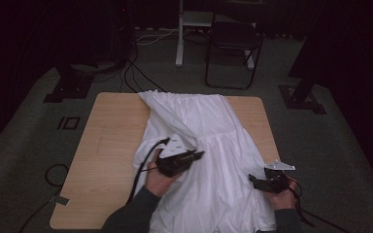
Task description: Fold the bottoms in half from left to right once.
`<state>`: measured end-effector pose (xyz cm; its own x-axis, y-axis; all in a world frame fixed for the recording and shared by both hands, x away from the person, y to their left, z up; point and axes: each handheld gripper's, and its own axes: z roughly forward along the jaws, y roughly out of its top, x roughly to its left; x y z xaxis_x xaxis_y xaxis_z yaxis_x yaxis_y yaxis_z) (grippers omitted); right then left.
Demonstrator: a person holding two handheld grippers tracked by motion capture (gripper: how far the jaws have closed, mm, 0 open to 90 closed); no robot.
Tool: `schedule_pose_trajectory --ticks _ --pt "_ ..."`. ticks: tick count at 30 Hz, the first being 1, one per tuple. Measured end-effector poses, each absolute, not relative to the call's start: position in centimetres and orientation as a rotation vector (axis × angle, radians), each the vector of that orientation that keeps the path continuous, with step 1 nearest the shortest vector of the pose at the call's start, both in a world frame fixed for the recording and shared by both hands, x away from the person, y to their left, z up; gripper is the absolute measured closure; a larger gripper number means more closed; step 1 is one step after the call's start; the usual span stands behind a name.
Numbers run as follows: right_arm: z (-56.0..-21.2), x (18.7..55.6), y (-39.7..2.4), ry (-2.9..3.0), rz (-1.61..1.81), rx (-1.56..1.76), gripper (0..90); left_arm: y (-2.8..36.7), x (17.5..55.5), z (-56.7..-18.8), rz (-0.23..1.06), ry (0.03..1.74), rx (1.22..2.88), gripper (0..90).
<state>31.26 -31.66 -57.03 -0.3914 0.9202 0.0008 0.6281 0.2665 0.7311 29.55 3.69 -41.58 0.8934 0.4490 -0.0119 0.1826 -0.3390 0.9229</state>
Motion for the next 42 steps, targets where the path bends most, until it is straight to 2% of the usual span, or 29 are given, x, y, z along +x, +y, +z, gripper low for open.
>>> schedule_pose_trajectory --ticks 5,6,8,9,11,14,19,28,32,36,38,40,41,42 --pt "-57.0 31.3 -31.5 2.115 0.913 1.41 25.0 -1.1 30.4 -46.4 0.179 0.467 2.073 86.7" --pt "-56.9 31.2 -31.4 2.117 0.905 1.416 27.7 -1.4 30.7 -47.3 0.163 0.464 2.098 81.7" --pt "-56.5 31.1 -31.2 2.115 0.904 1.41 29.3 -1.5 30.9 -48.6 0.177 0.492 2.142 65.6" --pt "-56.1 31.0 -31.0 2.101 0.919 1.401 29.5 -1.2 31.0 -48.7 0.187 0.499 2.144 62.1" --pt "-55.1 30.7 -30.6 2.073 0.948 1.378 31.9 0.0 31.1 -48.6 0.179 0.525 2.111 57.9" --pt "-53.7 30.2 -29.6 2.055 1.011 1.343 37.5 2.9 31.1 -47.8 0.285 0.596 2.087 52.8" --pt "-52.2 29.5 -26.9 2.098 1.089 1.267 48.8 8.0 30.9 -47.5 0.431 0.738 2.054 49.4" --pt "-51.1 29.5 -22.5 2.19 1.195 1.164 47.2 17.4 29.5 -51.0 0.567 1.051 2.042 44.4" --pt "-52.1 30.0 -20.9 2.258 1.153 1.156 43.7 19.7 29.2 -52.9 0.519 1.146 2.043 41.3" --pt "-53.4 30.4 -19.9 2.309 1.075 1.151 42.3 20.1 29.2 -54.7 0.476 1.188 2.076 39.2" --pt "-53.8 30.6 -19.8 2.333 1.062 1.153 49.3 19.6 29.4 -55.2 0.462 1.191 2.099 39.3" --pt "-53.9 30.5 -19.7 2.363 1.073 1.137 67.5 18.9 29.5 -55.6 0.453 1.167 2.122 44.1" --pt "-53.8 30.4 -19.7 2.369 1.075 1.131 74.5 18.6 29.5 -55.6 0.449 1.129 2.133 52.2" --pt "-53.6 30.4 -19.8 2.368 1.083 1.12 81.9 18.3 29.3 -55.3 0.459 1.113 2.141 67.3"
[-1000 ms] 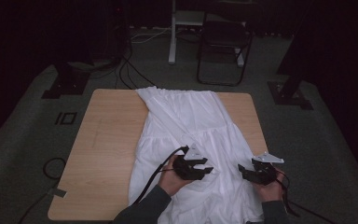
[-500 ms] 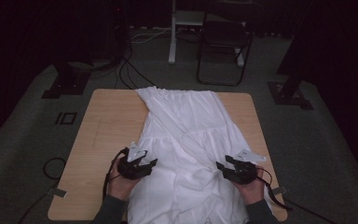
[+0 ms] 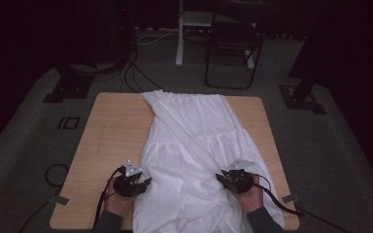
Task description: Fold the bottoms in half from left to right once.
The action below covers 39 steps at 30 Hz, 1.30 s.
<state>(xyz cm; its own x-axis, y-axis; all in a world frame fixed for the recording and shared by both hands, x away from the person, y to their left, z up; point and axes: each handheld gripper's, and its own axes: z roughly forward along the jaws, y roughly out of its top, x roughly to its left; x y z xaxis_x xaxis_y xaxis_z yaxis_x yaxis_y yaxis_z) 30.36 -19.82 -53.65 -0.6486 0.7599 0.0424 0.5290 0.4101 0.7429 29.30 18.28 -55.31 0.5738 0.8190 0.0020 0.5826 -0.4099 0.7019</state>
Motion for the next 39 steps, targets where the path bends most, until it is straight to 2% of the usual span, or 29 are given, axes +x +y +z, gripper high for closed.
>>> schedule_pose_trajectory --ticks 1,2,4,5,7,8,18,20,24,27,33,39 --pt "-53.4 30.3 -19.9 2.368 1.092 1.115 84.2 18.2 29.2 -55.0 0.479 1.107 2.135 80.8" --pt "-53.3 30.2 -20.0 2.363 1.094 1.107 85.0 18.2 28.9 -54.3 0.496 1.101 2.114 85.5" --pt "-52.9 29.9 -20.1 2.342 1.109 1.082 85.6 18.5 28.3 -53.0 0.569 1.117 2.083 87.2" --pt "-52.7 29.8 -20.2 2.329 1.116 1.076 85.8 18.6 28.0 -52.2 0.64 1.146 2.056 87.5" --pt "-52.3 29.6 -20.5 2.311 1.124 1.066 86.1 18.5 27.1 -50.6 0.867 1.218 2.029 87.9" --pt "-52.1 29.5 -20.6 2.303 1.134 1.063 86.2 18.6 27.0 -50.2 0.889 1.224 2.023 87.9" --pt "-51.2 29.3 -21.3 2.253 1.173 1.063 86.3 17.4 27.0 -49.8 0.8 1.159 1.989 82.8" --pt "-50.2 29.0 -22.4 2.181 1.207 1.06 86.5 17.1 27.0 -49.7 0.798 1.144 2.002 80.0" --pt "-47.6 28.3 -25.9 1.96 1.275 1.123 86.6 15.6 27.0 -50.4 0.769 1.103 2.044 62.4" --pt "-47.3 28.6 -28.1 1.899 1.235 1.214 86.4 14.4 27.3 -51.5 0.739 1.086 2.084 53.7" --pt "-52.6 31.1 -30.1 1.96 0.973 1.351 86.1 11.8 28.3 -54.2 0.641 1.104 2.155 37.0" --pt "-55.2 32.3 -30.2 2.04 0.899 1.412 84.6 10.6 29.3 -56.1 0.521 1.169 2.131 30.1"
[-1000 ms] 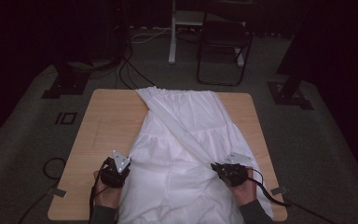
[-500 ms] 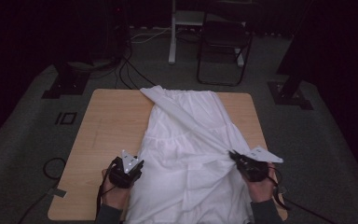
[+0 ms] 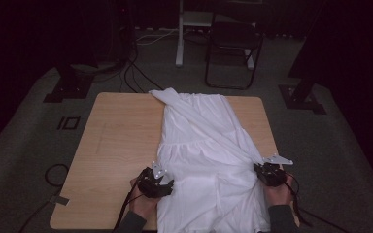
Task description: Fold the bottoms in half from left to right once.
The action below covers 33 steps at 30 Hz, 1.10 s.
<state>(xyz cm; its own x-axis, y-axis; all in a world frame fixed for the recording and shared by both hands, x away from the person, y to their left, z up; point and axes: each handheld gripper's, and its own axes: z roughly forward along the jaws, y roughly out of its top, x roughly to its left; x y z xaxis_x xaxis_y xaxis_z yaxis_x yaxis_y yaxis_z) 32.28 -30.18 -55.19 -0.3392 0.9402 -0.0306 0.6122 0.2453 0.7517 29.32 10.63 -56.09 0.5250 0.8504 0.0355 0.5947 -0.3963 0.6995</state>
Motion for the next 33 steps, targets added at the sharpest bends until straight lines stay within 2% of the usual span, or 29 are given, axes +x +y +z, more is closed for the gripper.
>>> schedule_pose_trajectory --ticks 3,4,5,7,8,9,14,21,24,29,33 --pt "-55.8 32.5 -30.0 2.071 0.867 1.422 83.9 10.3 29.3 -56.2 0.529 1.177 2.117 29.1" --pt "-56.1 32.7 -29.9 2.083 0.857 1.428 83.8 10.3 29.2 -56.1 0.527 1.162 2.119 32.2" --pt "-56.2 32.7 -29.9 2.085 0.862 1.433 83.8 10.3 29.1 -56.1 0.516 1.125 2.123 41.3" --pt "-56.1 32.8 -29.9 2.085 0.864 1.45 83.9 10.3 29.2 -55.9 0.505 1.094 2.138 69.9" --pt "-56.1 32.8 -29.8 2.084 0.867 1.452 84.0 10.3 29.3 -55.9 0.516 1.089 2.147 80.0" --pt "-56.1 32.7 -29.7 2.089 0.871 1.451 84.0 10.5 29.5 -55.8 0.514 1.082 2.158 83.1" --pt "-56.2 32.4 -28.3 2.132 0.925 1.443 83.9 13.1 30.7 -55.5 0.661 1.149 2.185 85.1" --pt "-56.0 32.3 -21.8 2.288 0.961 1.242 83.0 18.6 33.1 -55.2 0.815 1.324 2.153 85.3" --pt "-55.9 32.7 -19.5 2.332 0.976 1.194 82.4 20.2 34.0 -54.7 0.795 1.391 2.107 85.2" --pt "-55.3 32.3 -19.3 2.313 0.983 1.174 82.9 20.5 32.1 -51.8 0.758 1.328 2.017 85.1" --pt "-53.6 30.9 -21.0 2.23 1.103 1.175 86.6 19.6 29.9 -48.9 0.843 1.266 2.003 85.5"
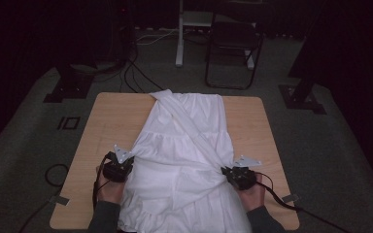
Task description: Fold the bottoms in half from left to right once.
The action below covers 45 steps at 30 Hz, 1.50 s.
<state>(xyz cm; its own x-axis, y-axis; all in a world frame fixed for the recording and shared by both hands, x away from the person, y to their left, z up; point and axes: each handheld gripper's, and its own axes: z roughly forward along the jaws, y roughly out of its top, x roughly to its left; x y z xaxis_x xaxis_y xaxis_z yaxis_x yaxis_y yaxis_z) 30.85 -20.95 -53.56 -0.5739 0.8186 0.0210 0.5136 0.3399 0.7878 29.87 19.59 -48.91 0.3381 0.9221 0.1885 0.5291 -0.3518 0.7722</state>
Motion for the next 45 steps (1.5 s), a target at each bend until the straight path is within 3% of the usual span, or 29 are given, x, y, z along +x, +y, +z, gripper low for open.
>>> schedule_pose_trajectory --ticks 2,5,9,13,18,27,39,45 --pt "-52.2 29.7 -22.2 2.133 1.181 1.184 86.8 19.2 29.4 -48.3 0.823 1.249 2.011 84.2" --pt "-51.6 29.0 -23.9 2.057 1.12 1.233 86.8 18.3 29.4 -49.0 0.804 1.238 2.06 62.4" --pt "-54.1 29.9 -25.4 2.134 1.061 1.353 84.3 17.7 29.7 -51.0 0.749 1.256 2.103 51.9" --pt "-55.5 30.5 -25.4 2.167 0.993 1.393 69.4 17.6 29.2 -52.1 0.705 1.232 2.121 45.3" --pt "-54.5 30.0 -25.4 2.117 1.041 1.38 53.2 17.1 27.5 -53.6 0.676 1.157 2.172 41.4" --pt "-55.7 29.1 -23.1 2.264 1.007 1.254 55.2 15.6 26.2 -55.4 0.73 1.084 2.265 39.4" --pt "-56.1 33.5 -22.4 2.224 0.923 1.242 59.2 16.0 33.5 -55.2 0.822 1.197 2.213 41.3" --pt "-55.2 36.1 -22.6 2.194 0.966 1.306 55.3 16.3 36.3 -54.9 0.738 1.254 2.17 40.9"
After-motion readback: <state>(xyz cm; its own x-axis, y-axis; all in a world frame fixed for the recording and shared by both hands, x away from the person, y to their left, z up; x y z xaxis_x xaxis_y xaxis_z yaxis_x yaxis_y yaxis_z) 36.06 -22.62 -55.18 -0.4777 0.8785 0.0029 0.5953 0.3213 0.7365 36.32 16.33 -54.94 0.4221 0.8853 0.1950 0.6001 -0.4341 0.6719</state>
